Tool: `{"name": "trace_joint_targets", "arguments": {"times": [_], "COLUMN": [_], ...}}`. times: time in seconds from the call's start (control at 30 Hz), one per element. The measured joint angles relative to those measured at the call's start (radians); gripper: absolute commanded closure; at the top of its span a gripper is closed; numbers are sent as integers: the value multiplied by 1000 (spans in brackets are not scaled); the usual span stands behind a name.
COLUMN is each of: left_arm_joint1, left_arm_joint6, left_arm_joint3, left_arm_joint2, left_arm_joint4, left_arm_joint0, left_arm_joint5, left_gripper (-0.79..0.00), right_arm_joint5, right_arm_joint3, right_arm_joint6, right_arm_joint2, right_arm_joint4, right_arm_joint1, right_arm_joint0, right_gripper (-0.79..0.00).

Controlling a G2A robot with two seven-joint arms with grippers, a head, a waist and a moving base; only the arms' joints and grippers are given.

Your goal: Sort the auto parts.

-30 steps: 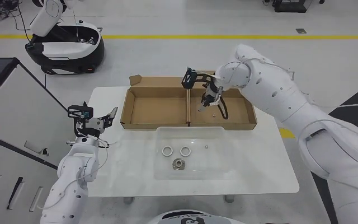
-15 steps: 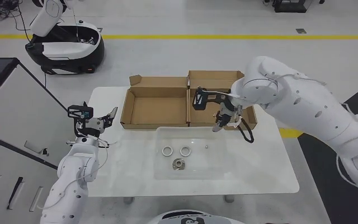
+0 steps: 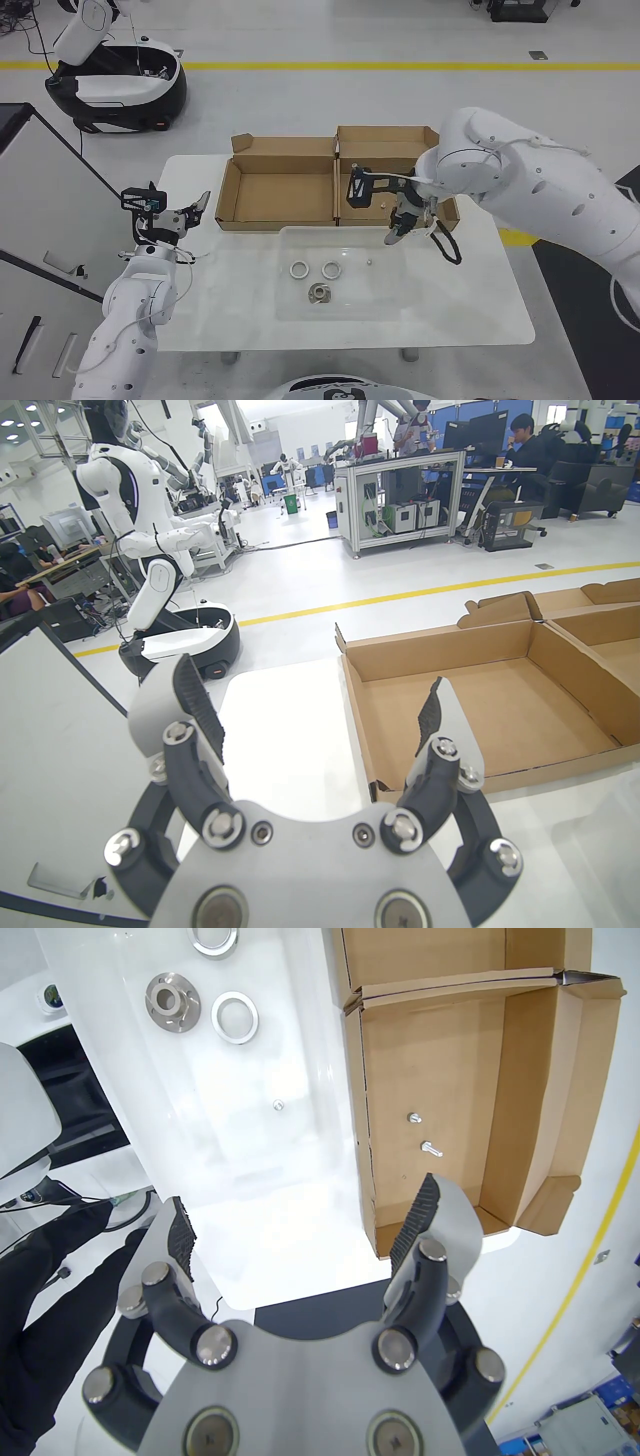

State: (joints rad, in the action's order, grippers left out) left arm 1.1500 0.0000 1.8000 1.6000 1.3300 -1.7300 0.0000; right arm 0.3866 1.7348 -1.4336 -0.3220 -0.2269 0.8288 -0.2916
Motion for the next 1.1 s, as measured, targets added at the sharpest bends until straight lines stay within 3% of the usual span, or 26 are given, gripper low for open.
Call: {"name": "trace_joint_targets", "arguments": {"times": [0.23, 0.57, 1.1], "left_arm_joint1": [0, 0, 0], "left_arm_joint6": [0, 0, 0], "left_arm_joint3": [0, 0, 0], "left_arm_joint2": [0, 0, 0], "left_arm_joint4": [0, 0, 0], "left_arm_joint0": [0, 0, 0], "left_arm_joint5": [0, 0, 0], "left_gripper": [-785, -785, -785], "right_arm_joint5": [5, -34, -42], "right_arm_joint3": [52, 146, 49], "right_arm_joint6": [35, -34, -33], "right_arm_joint2": [-3, 55, 152], "right_arm_joint4": [-3, 24, 21], "right_arm_joint1": [1, 9, 79], "right_arm_joint0": [-24, -28, -88], "right_gripper": [-785, -785, -785]}}
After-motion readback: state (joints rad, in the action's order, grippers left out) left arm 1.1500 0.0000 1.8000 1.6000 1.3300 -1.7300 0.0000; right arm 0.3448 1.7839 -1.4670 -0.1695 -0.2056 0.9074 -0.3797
